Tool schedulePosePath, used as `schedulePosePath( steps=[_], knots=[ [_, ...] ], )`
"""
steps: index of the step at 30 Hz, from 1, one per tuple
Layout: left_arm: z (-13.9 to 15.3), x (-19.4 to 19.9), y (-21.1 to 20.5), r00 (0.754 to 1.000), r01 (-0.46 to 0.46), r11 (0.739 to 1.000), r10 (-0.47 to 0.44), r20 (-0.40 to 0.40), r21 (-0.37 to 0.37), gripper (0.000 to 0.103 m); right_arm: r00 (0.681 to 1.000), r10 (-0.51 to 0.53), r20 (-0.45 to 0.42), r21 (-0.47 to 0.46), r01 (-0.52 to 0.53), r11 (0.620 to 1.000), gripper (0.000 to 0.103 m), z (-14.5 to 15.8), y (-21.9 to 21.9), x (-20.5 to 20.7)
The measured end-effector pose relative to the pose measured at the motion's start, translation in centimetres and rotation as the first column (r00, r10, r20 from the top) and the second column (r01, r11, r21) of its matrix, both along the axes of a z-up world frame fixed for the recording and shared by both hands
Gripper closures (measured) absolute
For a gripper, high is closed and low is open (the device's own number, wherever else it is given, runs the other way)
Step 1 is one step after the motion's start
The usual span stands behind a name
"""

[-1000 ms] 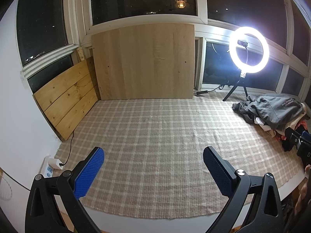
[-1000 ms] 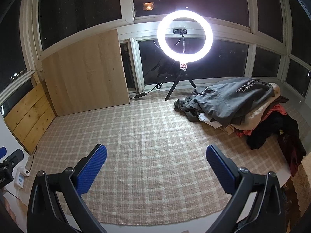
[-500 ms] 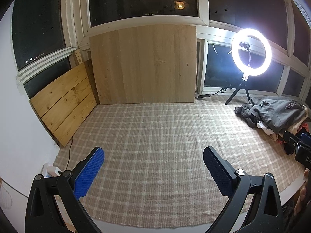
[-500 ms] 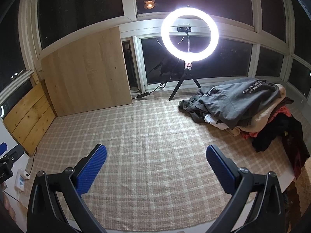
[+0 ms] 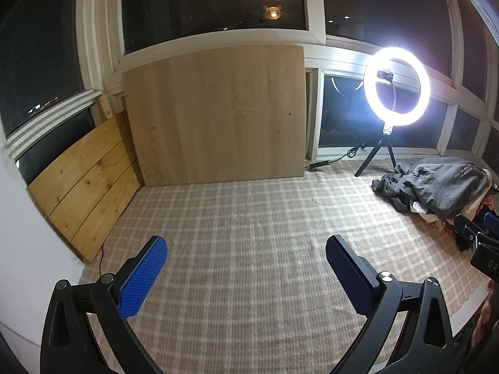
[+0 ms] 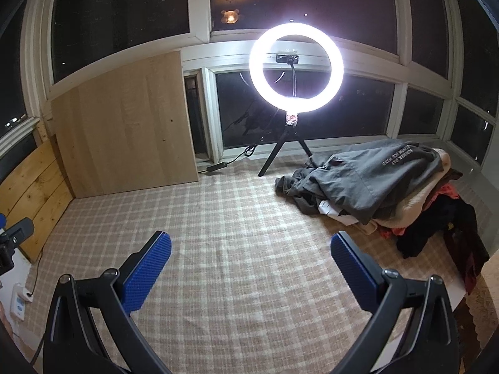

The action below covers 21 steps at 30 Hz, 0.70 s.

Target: Fold clothes

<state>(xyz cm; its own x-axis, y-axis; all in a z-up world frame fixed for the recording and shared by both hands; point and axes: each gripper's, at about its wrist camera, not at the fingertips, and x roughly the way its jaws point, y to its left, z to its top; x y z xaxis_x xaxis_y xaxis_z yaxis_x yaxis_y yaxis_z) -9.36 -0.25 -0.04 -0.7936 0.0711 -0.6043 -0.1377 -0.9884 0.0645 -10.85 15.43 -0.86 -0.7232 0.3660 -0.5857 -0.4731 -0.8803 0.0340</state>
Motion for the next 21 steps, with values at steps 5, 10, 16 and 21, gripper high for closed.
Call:
schedulePosePath(
  steps=[5, 10, 16, 21],
  knots=[
    [-0.3, -2.1, 0.6, 0.998, 0.059, 0.998, -0.059, 0.002, -0.006, 0.001, 0.999, -0.043, 0.018, 0.019, 0.043, 0.999, 0.0, -0.5, 1.4, -0.3],
    [-1.0, -4.1, 1.9, 0.992, 0.126, 0.992, -0.127, 0.029, 0.017, 0.001, 0.994, -0.111, 0.012, 0.012, 0.111, 0.994, 0.0, -0.7, 4.8, 1.0],
    [-1.8, -5.5, 4.4, 0.98, 0.182, 0.982, -0.186, 0.073, 0.051, 0.001, 0.98, -0.199, 0.011, -0.015, 0.199, 0.98, 0.0, -1.2, 10.9, 2.8],
    [-2.5, -5.9, 6.7, 0.98, 0.157, 0.984, -0.166, 0.106, 0.084, 0.001, 0.959, -0.285, 0.01, 0.036, 0.284, 0.958, 0.0, -1.5, 17.0, 3.8]
  ],
)
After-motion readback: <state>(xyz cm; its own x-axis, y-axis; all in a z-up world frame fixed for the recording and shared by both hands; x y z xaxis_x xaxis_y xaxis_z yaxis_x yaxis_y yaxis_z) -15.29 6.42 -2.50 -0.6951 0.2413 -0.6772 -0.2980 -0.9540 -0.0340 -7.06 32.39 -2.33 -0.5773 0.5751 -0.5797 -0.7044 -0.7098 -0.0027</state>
